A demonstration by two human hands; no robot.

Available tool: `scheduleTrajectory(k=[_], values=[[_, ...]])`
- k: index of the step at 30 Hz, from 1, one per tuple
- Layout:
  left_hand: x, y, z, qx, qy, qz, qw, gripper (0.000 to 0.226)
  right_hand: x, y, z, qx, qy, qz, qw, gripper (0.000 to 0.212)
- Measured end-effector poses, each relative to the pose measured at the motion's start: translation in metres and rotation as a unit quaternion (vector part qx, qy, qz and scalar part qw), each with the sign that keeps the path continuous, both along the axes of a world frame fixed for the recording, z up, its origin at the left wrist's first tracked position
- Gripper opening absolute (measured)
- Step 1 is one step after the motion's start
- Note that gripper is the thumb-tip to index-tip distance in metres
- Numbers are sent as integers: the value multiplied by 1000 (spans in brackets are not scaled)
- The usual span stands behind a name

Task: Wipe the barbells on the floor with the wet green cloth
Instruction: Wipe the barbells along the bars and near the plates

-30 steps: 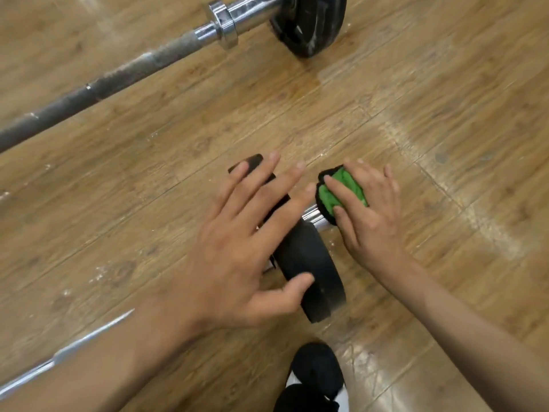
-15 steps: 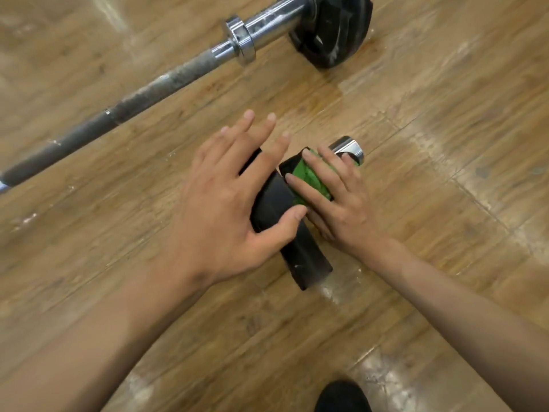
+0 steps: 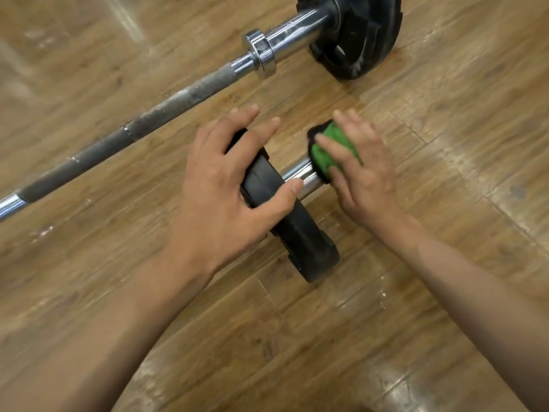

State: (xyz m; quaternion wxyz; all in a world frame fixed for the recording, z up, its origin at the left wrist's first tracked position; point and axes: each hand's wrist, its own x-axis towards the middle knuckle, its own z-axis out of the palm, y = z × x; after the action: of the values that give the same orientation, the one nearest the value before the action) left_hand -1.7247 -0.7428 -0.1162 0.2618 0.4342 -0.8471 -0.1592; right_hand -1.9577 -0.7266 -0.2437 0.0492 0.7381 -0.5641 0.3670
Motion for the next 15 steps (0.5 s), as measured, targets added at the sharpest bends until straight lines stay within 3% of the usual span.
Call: scheduleTrajectory(k=[2, 6, 7, 10, 14, 15], values=[[-1, 4, -2, -16, 1, -5, 1000, 67, 16, 8, -1, 22, -70, -72, 995, 41], [-6, 24, -3, -34, -9, -20, 999, 68, 5, 23, -1, -19, 95, 96, 991, 45], [-8, 30, -2, -30, -15, -25, 999, 69, -5, 21, 3, -17, 107, 90, 990, 45], [-13, 48, 3, -14, -42, -42, 998, 71, 8, 30, 13, 30, 0, -15, 999, 42], [-6, 66, 17, 21, -51, -113, 992, 67, 8, 43, 31, 45, 97, 116, 987, 38], [-1, 60, 18, 31, -52, -119, 991, 66, -1, 37, 36, 55, 100, 99, 989, 39]])
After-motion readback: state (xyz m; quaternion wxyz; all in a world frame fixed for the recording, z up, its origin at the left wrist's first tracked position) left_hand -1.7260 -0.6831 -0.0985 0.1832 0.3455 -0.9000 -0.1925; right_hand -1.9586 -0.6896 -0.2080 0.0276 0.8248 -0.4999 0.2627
